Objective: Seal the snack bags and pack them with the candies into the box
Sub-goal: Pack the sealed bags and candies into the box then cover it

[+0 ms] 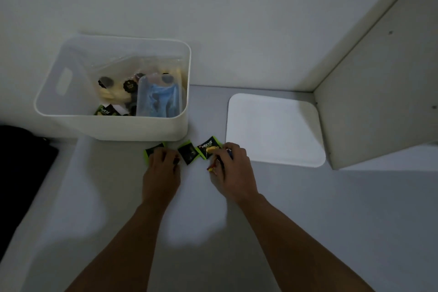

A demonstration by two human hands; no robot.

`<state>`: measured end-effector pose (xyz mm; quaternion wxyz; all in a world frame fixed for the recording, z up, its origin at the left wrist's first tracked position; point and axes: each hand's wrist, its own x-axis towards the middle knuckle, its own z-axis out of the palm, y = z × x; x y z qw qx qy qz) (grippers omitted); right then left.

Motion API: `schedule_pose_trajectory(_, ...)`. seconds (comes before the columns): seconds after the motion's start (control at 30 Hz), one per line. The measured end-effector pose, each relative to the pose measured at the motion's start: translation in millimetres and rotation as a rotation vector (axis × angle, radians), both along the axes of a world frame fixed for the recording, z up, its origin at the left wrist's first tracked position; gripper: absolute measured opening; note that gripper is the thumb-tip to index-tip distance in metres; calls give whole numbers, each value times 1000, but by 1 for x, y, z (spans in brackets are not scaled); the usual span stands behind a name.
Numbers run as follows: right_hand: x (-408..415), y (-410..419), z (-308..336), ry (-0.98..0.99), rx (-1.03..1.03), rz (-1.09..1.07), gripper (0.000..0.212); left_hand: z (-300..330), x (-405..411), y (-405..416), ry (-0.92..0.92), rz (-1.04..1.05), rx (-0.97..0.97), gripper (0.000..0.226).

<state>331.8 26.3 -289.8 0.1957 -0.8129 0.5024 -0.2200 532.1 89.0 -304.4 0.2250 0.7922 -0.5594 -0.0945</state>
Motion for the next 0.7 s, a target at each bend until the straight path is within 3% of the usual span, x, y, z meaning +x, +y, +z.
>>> schedule_pose_trajectory(0.07, 14, -8, -5, 111, -28, 14, 46, -6, 8, -7, -55, -72, -43, 24)
schedule_pose_trajectory(0.17, 24, -11, -19, 325, -30, 120, 81, -16, 20, -1, -257, -147, 52, 61)
schedule_pose_trajectory(0.23, 26, -11, -31, 401, -19, 183, 87, -24, 27, 6, -336, -176, 119, 79)
schedule_pose_trajectory(0.37, 27, -11, -44, 429, -53, 240, 70, -37, 37, 11, -320, -248, 119, 83)
schedule_pose_trajectory(0.53, 25, -10, -50, 325, -138, 221, 43, -38, 37, 1, -303, -368, 53, 79)
schedule_pose_trajectory(0.7, 24, -8, -55, 257, -196, 244, 30, -30, 33, -9, -277, -418, 66, 80)
